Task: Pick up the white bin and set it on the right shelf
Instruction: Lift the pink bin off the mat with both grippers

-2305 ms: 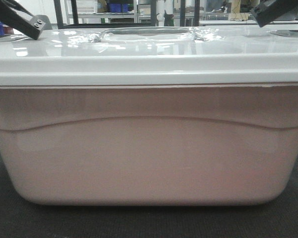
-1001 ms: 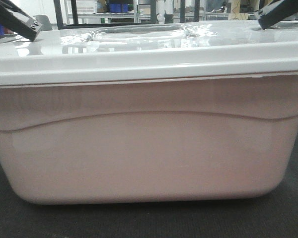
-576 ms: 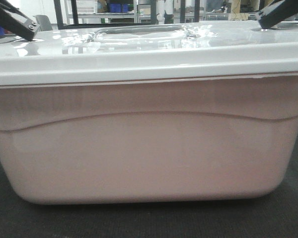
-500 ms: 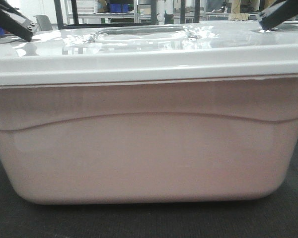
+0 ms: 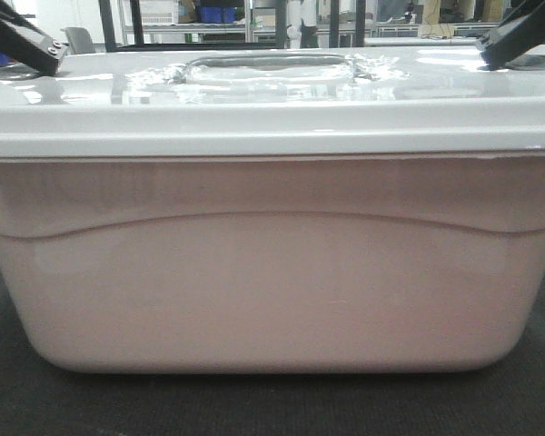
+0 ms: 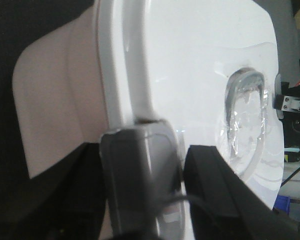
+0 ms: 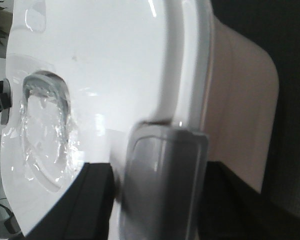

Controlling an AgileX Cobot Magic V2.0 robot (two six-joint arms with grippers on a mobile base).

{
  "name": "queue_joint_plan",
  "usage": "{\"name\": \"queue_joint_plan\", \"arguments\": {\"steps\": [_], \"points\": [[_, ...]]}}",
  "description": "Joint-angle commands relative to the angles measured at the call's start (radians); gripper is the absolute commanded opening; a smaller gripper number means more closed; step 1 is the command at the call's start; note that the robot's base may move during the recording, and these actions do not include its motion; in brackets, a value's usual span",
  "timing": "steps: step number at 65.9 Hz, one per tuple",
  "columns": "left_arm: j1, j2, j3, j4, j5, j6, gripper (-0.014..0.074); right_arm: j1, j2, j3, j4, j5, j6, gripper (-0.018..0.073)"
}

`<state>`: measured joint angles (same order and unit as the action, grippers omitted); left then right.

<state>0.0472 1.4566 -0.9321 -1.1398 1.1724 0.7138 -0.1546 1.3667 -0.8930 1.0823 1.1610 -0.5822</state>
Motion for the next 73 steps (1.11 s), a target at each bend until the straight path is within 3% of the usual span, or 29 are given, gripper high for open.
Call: {"name": "queue_joint_plan", "arguments": {"steps": [1,15,28,44,73], "points": [[-0.018,-0.026,-0.020,-0.045,0.054,0.038,0.0148,0.010,-0.027,-0.025,0.118,0.093,-0.034,0.0309],[-0.018,-0.026,-0.020,-0.053,0.073,0.049,0.0167,0.010,-0.027,-0.025,0.182,0.127,-0.075,0.0309],[-0.018,-0.028,-0.020,-0.065,0.076,0.053,0.0255,0.010,-0.027,-0.025,0.181,0.124,-0.075,0.0309],[-0.018,-0.039,-0.020,-0.082,0.076,0.053,0.0253,0.010,-0.027,-0.025,0.181,0.137,-0.077,0.0309],[-0.018,-0.217,-0.020,-0.084,0.067,0.053,0.0253,0.010,-0.083,-0.025,0.190,0.173,-0.186,0.0307]]}}
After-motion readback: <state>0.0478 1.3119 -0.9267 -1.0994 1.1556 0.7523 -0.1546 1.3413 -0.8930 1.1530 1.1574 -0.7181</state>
